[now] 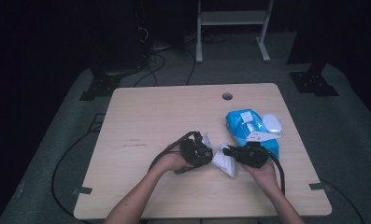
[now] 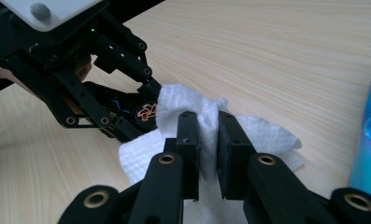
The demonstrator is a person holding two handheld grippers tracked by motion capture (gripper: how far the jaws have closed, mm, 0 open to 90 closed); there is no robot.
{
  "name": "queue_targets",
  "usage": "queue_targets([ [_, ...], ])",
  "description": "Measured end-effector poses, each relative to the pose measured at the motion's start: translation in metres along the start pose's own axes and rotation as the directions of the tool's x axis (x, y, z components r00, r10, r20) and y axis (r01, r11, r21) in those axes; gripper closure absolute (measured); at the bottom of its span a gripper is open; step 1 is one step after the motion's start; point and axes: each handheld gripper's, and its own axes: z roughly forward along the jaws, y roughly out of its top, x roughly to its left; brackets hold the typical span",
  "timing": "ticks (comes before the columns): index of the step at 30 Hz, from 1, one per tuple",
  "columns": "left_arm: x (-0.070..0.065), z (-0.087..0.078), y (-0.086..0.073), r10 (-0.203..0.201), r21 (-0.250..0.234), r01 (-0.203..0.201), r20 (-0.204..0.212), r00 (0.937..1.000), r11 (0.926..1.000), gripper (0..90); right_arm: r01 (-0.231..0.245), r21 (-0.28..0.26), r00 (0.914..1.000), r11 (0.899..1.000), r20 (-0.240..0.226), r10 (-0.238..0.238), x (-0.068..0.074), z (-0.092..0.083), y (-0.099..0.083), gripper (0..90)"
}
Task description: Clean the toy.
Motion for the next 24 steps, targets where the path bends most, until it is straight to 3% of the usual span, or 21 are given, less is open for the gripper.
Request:
queue_targets([
  [3, 0.0, -0.003, -0.003, 0.0, -0.03, -0.001, -0.01, 1.0, 0.9995, 57.1, -0.006, -0.001, 1.0, 1.0, -0.002, 0.006, 0.0, 0.0, 0.0, 80.0],
  [7, 0.0, -0.014, -0.012, -0.025, -0.129, 0.024, -0.01, 0.9996, 0.9914, 57.2, -0.014, -0.014, 0.9997, 1.0, -0.019, 0.014, 0.001, 0.001, 0.001, 80.0],
  [11, -0.004, -0.031, -0.021, -0.037, -0.257, 0.032, -0.016, 0.9992, 0.9659, 57.0, -0.016, -0.045, 0.9982, 0.999, -0.058, 0.013, 0.008, 0.002, 0.008, 80.0],
  [14, -0.011, -0.045, -0.03, -0.053, -0.365, 0.04, -0.025, 0.9983, 0.93, 57.0, 0.002, -0.081, 0.9967, 0.997, -0.08, -0.009, 0.018, -0.001, 0.018, 80.1],
  [16, -0.016, -0.051, -0.038, -0.058, -0.412, 0.039, -0.033, 0.9978, 0.9103, 57.0, 0.027, -0.104, 0.995, 0.994, -0.093, -0.037, 0.026, -0.003, 0.025, 80.1],
  [18, -0.019, -0.053, -0.044, -0.065, -0.435, 0.042, -0.037, 0.9972, 0.8996, 57.1, 0.044, -0.124, 0.9921, 0.991, -0.111, -0.058, 0.035, -0.005, 0.031, 80.3],
  [21, -0.023, -0.053, -0.051, -0.072, -0.451, 0.044, -0.046, 0.9963, 0.8917, 57.1, 0.06, -0.152, 0.9845, 0.986, -0.154, -0.084, 0.049, -0.001, 0.04, 80.5],
  [24, -0.025, -0.053, -0.056, -0.08, -0.469, 0.05, -0.044, 0.9958, 0.8815, 57.1, 0.095, -0.148, 0.9742, 0.985, -0.19, -0.122, 0.065, 0.009, 0.048, 80.5],
])
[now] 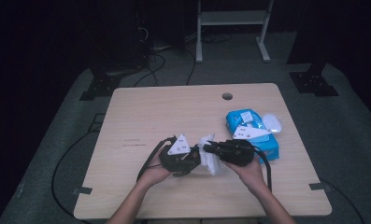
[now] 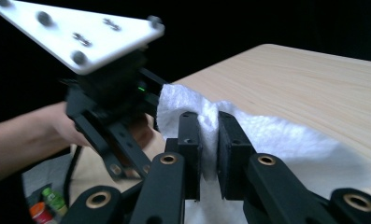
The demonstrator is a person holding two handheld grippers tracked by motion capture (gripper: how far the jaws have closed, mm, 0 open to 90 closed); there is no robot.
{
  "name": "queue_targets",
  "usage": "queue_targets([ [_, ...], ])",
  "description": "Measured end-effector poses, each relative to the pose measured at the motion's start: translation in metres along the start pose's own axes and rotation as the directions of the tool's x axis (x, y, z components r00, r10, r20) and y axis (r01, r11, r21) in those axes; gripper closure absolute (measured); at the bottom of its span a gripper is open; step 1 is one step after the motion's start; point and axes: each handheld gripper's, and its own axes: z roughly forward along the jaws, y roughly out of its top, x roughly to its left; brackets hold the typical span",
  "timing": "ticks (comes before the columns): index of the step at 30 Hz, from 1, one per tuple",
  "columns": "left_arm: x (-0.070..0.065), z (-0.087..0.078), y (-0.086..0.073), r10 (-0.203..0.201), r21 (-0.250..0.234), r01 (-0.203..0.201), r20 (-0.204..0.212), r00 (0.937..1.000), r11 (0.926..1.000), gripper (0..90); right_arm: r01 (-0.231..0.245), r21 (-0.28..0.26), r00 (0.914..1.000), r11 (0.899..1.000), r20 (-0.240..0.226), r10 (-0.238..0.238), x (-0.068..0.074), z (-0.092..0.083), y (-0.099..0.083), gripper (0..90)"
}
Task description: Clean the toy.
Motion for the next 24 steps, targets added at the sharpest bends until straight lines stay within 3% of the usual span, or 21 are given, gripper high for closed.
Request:
queue_targets([
  [4, 0.0, -0.003, -0.002, 0.003, -0.01, -0.003, -0.001, 1.0, 0.9999, 57.1, 0.043, 0.032, 0.999, 0.999, 0.013, -0.043, 0.004, 0.012, 0.002, 80.1],
  [10, 0.006, -0.005, -0.008, -0.033, -0.02, 0.033, 0.01, 0.9994, 0.9992, 57.1, -0.013, 0.047, 0.9962, 0.999, 0.086, 0.009, -0.013, 0.003, -0.009, 80.5],
  [13, 0.002, -0.002, -0.005, -0.015, -0.013, 0.015, 0.008, 0.9999, 0.9998, 57.1, -0.024, 0.023, 0.9983, 0.999, 0.054, 0.023, -0.01, 0.004, -0.009, 81.0],
  [15, -0.002, 0.0, -0.002, -0.004, -0.015, 0.004, 0.015, 0.9999, 0.9999, 57.1, -0.009, 0.007, 0.9999, 1.0, 0.006, 0.009, 0.0, 0.008, -0.002, 81.1],
  [17, -0.004, 0.0, -0.001, 0.002, -0.022, -0.002, 0.017, 0.9999, 0.9998, 57.1, 0.021, 0.013, 0.9998, 1.0, -0.005, -0.021, 0.007, 0.012, 0.004, 81.0],
  [19, -0.004, -0.002, 0.0, 0.0, -0.026, 0.0, 0.018, 0.9998, 0.9997, 57.1, 0.051, 0.027, 0.9986, 0.998, 0.013, -0.052, 0.01, 0.014, 0.006, 81.0],
  [24, 0.0, -0.005, -0.005, -0.016, -0.018, 0.016, 0.004, 0.9999, 0.9997, 57.1, 0.003, 0.029, 0.9973, 1.0, 0.073, -0.005, -0.009, 0.003, -0.006, 81.0],
])
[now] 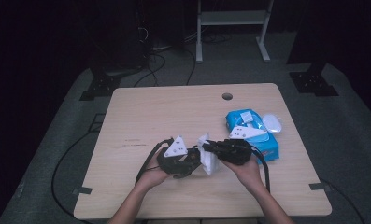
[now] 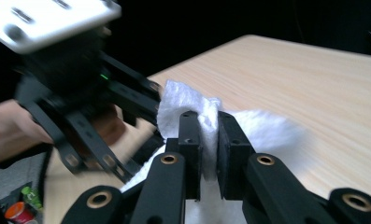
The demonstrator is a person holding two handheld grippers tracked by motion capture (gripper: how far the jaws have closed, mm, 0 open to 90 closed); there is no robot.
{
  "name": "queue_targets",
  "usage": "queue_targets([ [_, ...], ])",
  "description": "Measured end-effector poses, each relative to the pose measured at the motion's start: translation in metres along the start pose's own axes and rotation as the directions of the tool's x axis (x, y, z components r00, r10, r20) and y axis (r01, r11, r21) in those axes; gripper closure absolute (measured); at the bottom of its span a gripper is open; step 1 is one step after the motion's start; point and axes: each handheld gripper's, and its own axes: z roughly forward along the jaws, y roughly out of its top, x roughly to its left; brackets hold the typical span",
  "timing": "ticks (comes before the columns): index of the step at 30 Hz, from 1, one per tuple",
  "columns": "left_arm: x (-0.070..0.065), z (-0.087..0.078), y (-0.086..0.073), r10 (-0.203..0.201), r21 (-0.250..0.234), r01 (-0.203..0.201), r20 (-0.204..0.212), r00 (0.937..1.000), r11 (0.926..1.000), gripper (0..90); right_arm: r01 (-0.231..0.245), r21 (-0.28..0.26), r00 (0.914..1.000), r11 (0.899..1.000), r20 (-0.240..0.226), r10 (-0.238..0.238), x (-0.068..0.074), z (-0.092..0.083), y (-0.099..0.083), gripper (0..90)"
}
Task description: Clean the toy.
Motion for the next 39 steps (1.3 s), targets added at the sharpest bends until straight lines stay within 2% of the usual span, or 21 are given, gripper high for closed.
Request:
queue_targets([
  [3, 0.001, 0.0, 0.0, -0.003, -0.001, 0.003, 0.002, 1.0, 1.0, 57.1, -0.015, 0.033, 0.9991, 0.999, 0.041, 0.013, -0.007, -0.002, -0.009, 81.1],
  [5, 0.001, 0.001, 0.001, 0.001, -0.001, -0.001, -0.001, 1.0, 1.0, 57.0, -0.038, 0.017, 0.9989, 0.999, 0.028, 0.038, -0.007, -0.002, -0.009, 81.4],
  [9, -0.001, 0.002, 0.002, 0.0, -0.015, 0.0, 0.003, 1.0, 0.9999, 57.0, -0.02, -0.037, 0.999, 0.999, -0.041, 0.018, 0.005, -0.002, 0.003, 81.4],
  [12, -0.001, -0.001, 0.004, -0.007, -0.036, 0.007, 0.007, 1.0, 0.9993, 57.1, 0.01, -0.031, 0.9994, 0.999, -0.034, -0.011, 0.009, 0.0, 0.005, 81.3],
  [15, -0.001, -0.002, 0.003, -0.004, -0.029, 0.004, -0.001, 1.0, 0.9996, 57.3, -0.045, -0.038, 0.9985, 0.998, -0.033, 0.044, -0.002, -0.001, -0.002, 81.2],
  [19, 0.002, -0.004, 0.002, -0.012, -0.033, 0.012, 0.0, 0.9999, 0.9994, 57.5, -0.069, -0.012, 0.9975, 0.998, 0.011, 0.07, -0.013, -0.005, -0.013, 81.3],
  [21, 0.002, -0.003, 0.002, -0.006, -0.033, 0.006, 0.0, 1.0, 0.9994, 57.5, -0.087, -0.01, 0.9961, 0.996, 0.008, 0.087, -0.015, -0.005, -0.014, 81.4],
  [25, 0.002, -0.003, 0.003, -0.02, -0.057, 0.02, 0.003, 0.9998, 0.9981, 57.6, -0.066, -0.05, 0.9973, 0.997, -0.036, 0.064, -0.005, -0.007, -0.002, 81.3],
  [27, 0.002, -0.005, 0.003, -0.019, -0.058, 0.019, 0.004, 0.9998, 0.9981, 57.6, -0.057, -0.047, 0.998, 0.997, -0.031, 0.055, -0.004, -0.006, -0.002, 81.3],
  [28, 0.002, -0.005, 0.003, -0.018, -0.057, 0.018, 0.003, 0.9998, 0.9982, 57.6, -0.057, -0.038, 0.9982, 0.998, -0.021, 0.056, -0.006, -0.005, -0.004, 81.3],
  [30, 0.002, -0.006, 0.002, -0.017, -0.052, 0.017, -0.001, 0.9998, 0.9985, 57.6, -0.091, -0.033, 0.9958, 0.995, -0.012, 0.09, -0.013, -0.005, -0.012, 81.3],
  [33, 0.003, -0.006, 0.002, -0.022, -0.055, 0.022, -0.001, 0.9998, 0.9983, 57.6, -0.111, 0.006, 0.9936, 0.994, 0.021, 0.111, -0.023, -0.004, -0.022, 81.3],
  [35, 0.004, -0.006, 0.002, -0.013, -0.048, 0.013, -0.002, 0.9999, 0.9987, 57.7, -0.134, 0.0, 0.9909, 0.991, 0.012, 0.134, -0.025, -0.004, -0.023, 81.3],
  [39, 0.003, -0.005, 0.002, -0.013, -0.054, 0.013, 0.001, 0.9999, 0.9984, 57.6, -0.122, -0.06, 0.9918, 0.991, -0.043, 0.12, -0.015, -0.01, -0.009, 81.3],
])
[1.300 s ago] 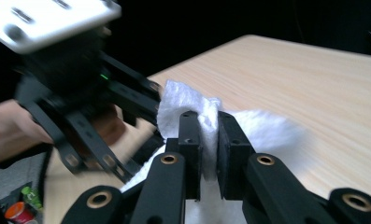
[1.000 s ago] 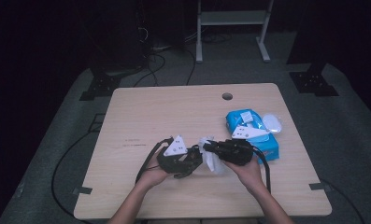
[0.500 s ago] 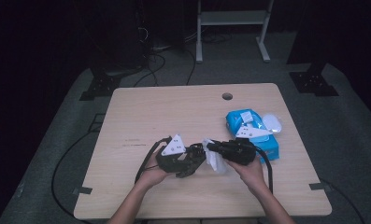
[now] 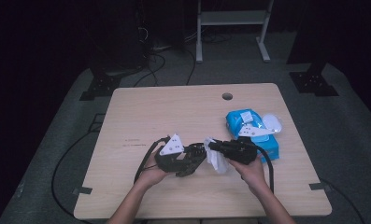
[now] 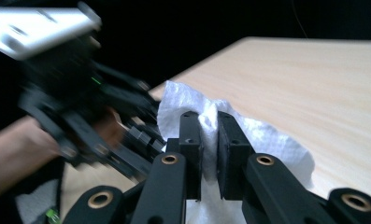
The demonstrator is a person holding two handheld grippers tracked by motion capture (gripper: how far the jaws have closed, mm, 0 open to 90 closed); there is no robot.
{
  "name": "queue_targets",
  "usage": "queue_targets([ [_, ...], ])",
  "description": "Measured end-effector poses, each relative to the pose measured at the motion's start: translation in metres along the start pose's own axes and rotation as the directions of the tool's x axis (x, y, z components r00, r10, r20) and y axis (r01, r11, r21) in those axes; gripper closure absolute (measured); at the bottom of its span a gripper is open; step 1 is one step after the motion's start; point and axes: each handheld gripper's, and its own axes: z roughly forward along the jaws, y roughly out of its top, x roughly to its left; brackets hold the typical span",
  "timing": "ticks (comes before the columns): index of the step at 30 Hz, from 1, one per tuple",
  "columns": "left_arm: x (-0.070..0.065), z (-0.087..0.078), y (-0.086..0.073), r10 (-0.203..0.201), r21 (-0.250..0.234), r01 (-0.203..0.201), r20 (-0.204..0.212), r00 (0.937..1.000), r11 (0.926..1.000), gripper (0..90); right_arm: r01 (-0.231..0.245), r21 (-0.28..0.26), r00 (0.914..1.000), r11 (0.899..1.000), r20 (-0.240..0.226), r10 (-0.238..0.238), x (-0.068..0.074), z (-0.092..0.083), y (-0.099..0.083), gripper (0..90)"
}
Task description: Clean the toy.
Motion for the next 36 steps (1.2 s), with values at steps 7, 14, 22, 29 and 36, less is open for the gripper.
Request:
queue_targets([
  [7, -0.001, -0.002, 0.001, 0.003, -0.002, -0.003, -0.009, 1.0, 1.0, 57.6, -0.034, 0.034, 0.9992, 0.999, 0.021, 0.033, -0.01, 0.005, -0.012, 81.3],
  [14, 0.0, -0.002, 0.001, -0.002, -0.014, 0.001, -0.003, 1.0, 0.9999, 57.7, -0.021, 0.011, 0.9997, 1.0, 0.012, 0.02, -0.005, 0.001, -0.004, 81.3],
  [22, 0.0, -0.004, 0.002, 0.001, -0.017, -0.001, -0.007, 1.0, 0.9999, 57.7, -0.005, 0.051, 0.999, 0.999, 0.044, 0.002, -0.007, 0.003, -0.01, 81.3],
  [29, -0.005, 0.002, 0.006, 0.012, -0.017, -0.012, 0.0, 0.9999, 0.9998, 57.7, 0.079, 0.003, 0.9968, 0.997, -0.01, -0.079, 0.023, 0.003, 0.014, 81.4],
  [36, -0.009, 0.003, 0.008, 0.027, -0.019, -0.027, 0.006, 0.9996, 0.9995, 57.8, 0.18, 0.059, 0.9837, 0.982, -0.014, -0.18, 0.044, 0.017, 0.019, 81.3],
])
